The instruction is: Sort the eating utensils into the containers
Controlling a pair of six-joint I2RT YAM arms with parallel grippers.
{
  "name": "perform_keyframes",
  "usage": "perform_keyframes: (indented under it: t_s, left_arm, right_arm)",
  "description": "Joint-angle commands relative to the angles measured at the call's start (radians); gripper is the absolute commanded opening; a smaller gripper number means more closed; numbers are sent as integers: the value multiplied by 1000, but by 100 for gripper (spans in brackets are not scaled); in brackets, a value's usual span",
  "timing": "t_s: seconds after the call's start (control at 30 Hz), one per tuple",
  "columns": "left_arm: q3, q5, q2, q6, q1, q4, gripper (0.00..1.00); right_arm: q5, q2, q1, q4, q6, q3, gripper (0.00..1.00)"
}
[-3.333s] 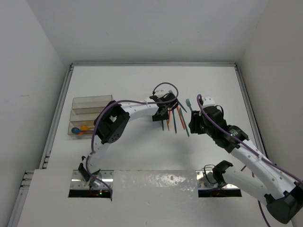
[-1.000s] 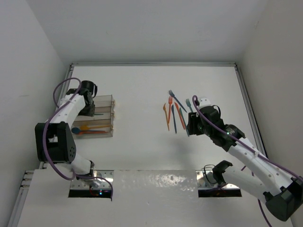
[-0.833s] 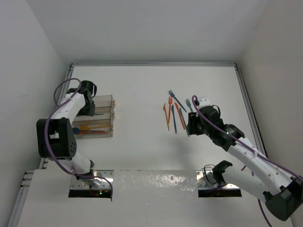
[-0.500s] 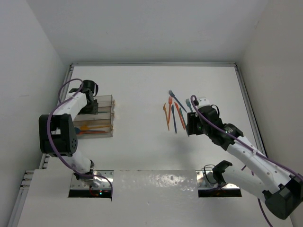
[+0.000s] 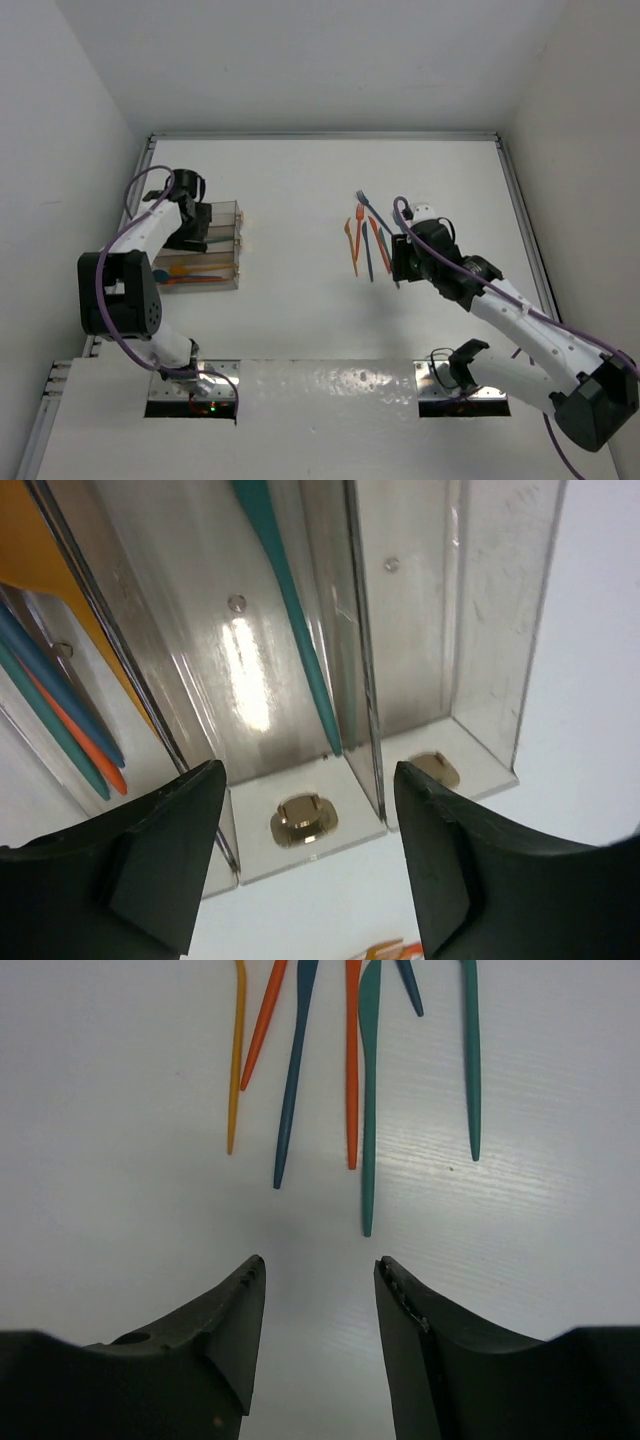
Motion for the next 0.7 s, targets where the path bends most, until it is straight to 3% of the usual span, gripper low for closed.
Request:
perform_keyframes:
  t_s: [0.0, 0.17, 0.33, 0.47, 0.67]
  left_arm:
    - [15, 36, -95, 93, -7, 52, 67]
    - [100, 40, -134, 343, -114, 60, 71]
    - [63, 68, -201, 583, -220, 168, 76]
    - [-13, 181, -267, 687, -248, 244, 81]
    - [-53, 244, -296, 800, -286, 259, 83]
  right_arm:
    - [-2, 55, -4, 82, 26, 13, 47]
    - [1, 159, -5, 113, 29, 21, 45]
    - [6, 262, -24, 150, 7, 21, 43]
    - [-31, 360, -34, 170, 5, 31, 40]
    - [-130, 490, -33, 231, 42, 94, 38]
